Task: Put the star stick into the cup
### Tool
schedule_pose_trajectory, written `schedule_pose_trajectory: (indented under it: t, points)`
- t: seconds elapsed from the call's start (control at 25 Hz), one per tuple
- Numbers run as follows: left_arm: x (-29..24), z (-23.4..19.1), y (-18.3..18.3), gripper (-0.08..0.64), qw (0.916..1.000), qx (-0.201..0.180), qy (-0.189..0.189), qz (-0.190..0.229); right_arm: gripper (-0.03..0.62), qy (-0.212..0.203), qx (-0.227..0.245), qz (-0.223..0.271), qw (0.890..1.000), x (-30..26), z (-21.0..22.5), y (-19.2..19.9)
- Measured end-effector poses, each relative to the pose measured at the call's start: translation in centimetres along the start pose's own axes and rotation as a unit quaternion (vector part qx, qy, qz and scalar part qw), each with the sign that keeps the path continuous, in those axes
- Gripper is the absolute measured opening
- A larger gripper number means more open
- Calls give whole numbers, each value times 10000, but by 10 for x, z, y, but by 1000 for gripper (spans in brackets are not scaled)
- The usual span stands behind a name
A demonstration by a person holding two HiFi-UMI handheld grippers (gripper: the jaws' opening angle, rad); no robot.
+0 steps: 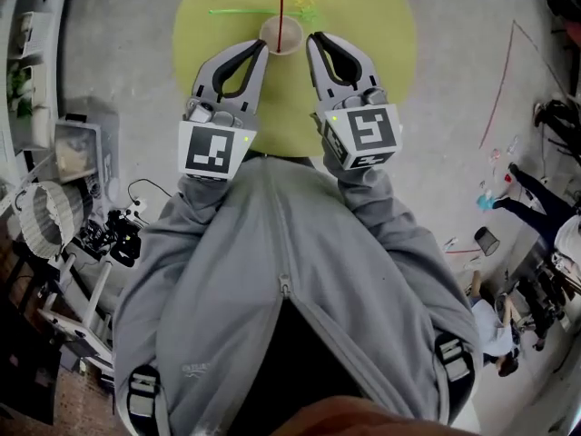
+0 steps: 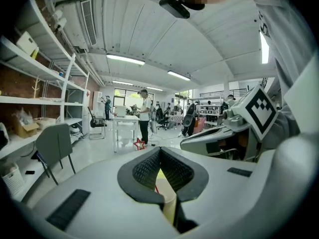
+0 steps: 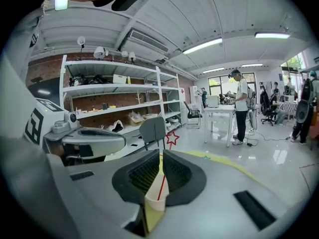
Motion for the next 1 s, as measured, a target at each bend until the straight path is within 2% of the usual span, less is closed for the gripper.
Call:
schedule_pose_trajectory:
  t: [0.32,0.64,0.84,1.0]
  points:
    - [50,26,-57,17,9998,-89,-103,125,34,31,-189,599,9980,69,-30,-60]
    - [86,58,-109,17,9983,-263,3,514,32,306,236,1317,9905,135,-54,-120]
    - [100,70,-138,17,9963,-399,-163,743,32,465,517,1687,9832,166,-62,-147]
    - [115,76,-159,17,9942,-335,-276,985,32,580,644,1799,9799,185,-72,-156]
Point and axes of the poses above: the fingertips, and each gripper's own axes: x backward along the fingers, z to its right, y out of its underside, the point moved 1 cm from there along x, backward along the fingers, and after that the axes turned 1 degree about -z, right-handed, at the moved point
